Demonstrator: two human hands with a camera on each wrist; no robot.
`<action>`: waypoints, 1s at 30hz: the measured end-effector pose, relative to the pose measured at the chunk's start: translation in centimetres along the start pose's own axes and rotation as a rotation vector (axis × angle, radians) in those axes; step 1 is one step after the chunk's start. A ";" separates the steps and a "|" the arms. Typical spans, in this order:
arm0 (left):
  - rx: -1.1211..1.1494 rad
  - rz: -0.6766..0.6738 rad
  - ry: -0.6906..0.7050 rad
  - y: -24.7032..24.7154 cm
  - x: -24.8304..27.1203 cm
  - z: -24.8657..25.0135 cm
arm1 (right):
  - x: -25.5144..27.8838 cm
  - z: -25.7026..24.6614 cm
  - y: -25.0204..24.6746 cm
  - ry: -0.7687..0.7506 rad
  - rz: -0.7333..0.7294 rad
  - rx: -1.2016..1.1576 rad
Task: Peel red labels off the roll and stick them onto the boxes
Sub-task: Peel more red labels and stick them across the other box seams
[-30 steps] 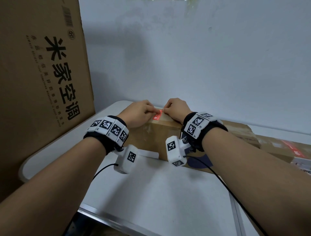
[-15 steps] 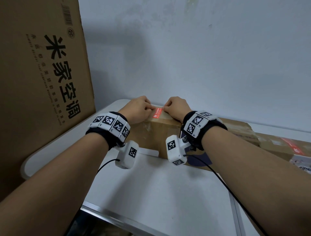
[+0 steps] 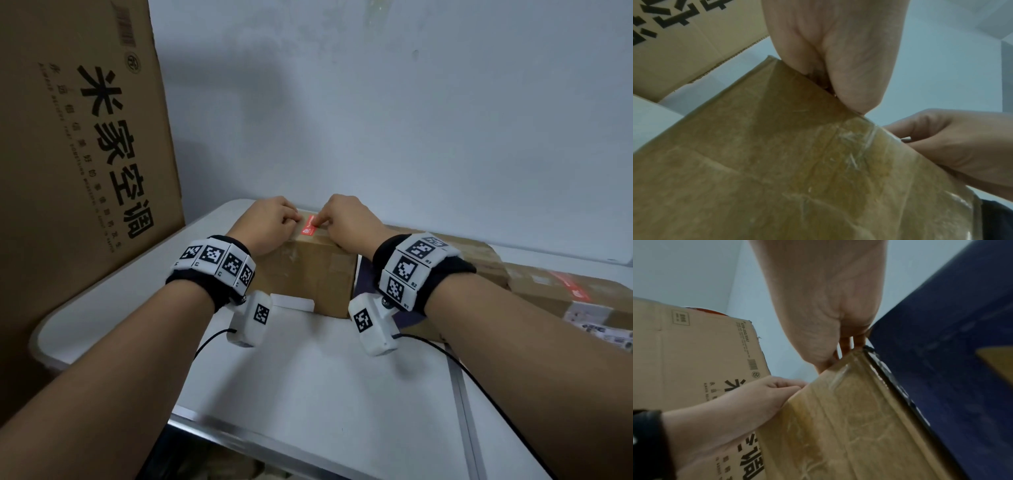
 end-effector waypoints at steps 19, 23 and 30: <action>0.043 0.009 -0.036 -0.1 0.4 0.2 | 4.2 -0.8 -1.5 0.019 0.124 -0.223; 0.102 -0.017 0.033 -0.4 1.2 1.0 | 4.5 0.3 -1.4 0.093 0.128 -0.387; 0.073 -0.031 0.062 -0.5 2.4 1.9 | 4.3 0.4 -1.0 0.137 0.121 -0.430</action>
Point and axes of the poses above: each hand's wrist, its own x-axis away from the middle knuckle, its own y-axis out of the palm, z = x × y, the point moved 8 cm from there along -x, towards the middle knuckle, and after that the axes turned 7 degrees about x, right-handed, at the moved point
